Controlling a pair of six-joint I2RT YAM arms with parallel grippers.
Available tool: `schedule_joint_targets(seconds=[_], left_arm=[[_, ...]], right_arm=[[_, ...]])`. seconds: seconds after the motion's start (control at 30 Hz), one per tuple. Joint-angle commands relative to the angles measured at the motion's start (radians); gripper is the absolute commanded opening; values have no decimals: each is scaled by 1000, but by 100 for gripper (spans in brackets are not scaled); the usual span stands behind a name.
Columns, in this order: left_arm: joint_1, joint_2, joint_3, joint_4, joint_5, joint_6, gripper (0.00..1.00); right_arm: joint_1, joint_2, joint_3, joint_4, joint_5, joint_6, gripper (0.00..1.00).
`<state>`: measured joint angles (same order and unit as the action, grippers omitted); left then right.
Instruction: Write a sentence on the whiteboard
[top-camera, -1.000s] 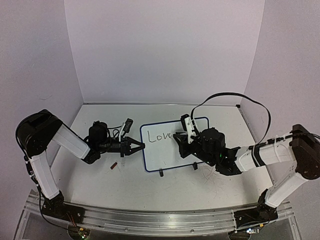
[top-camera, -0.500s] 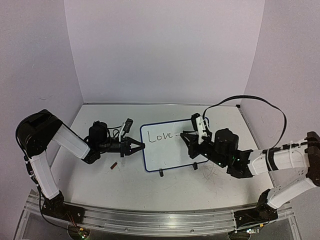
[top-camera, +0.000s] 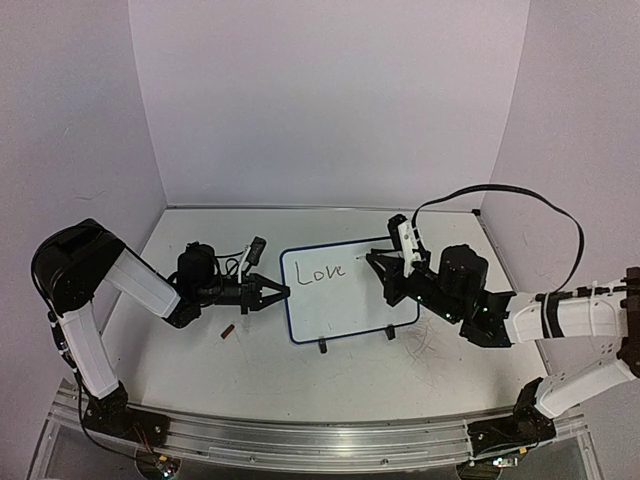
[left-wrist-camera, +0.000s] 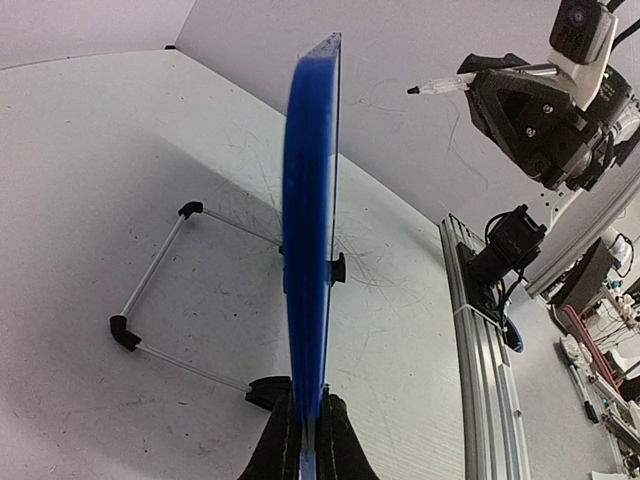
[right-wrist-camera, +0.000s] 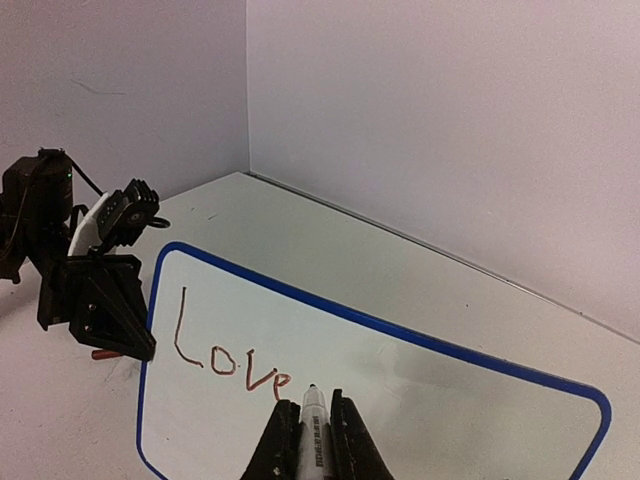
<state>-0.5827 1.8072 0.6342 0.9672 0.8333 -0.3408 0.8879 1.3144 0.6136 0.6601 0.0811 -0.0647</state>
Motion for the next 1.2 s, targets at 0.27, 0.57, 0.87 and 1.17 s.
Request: schedule_joint_targets(seconds=[0.27, 0.57, 0.87, 1.17], left_arm=[[1, -28, 1, -36, -40, -7, 0], [1, -31, -7, -41, -46, 1, 0], [1, -34, -3, -45, -53, 3, 0], [1, -32, -1, -49, -62, 5, 0]], right_arm=[[1, 21, 9, 4, 46, 0, 0], [9, 78, 32, -3, 42, -5, 0], [26, 94, 42, -8, 35, -24, 0], [27, 72, 21, 5, 72, -23, 0]])
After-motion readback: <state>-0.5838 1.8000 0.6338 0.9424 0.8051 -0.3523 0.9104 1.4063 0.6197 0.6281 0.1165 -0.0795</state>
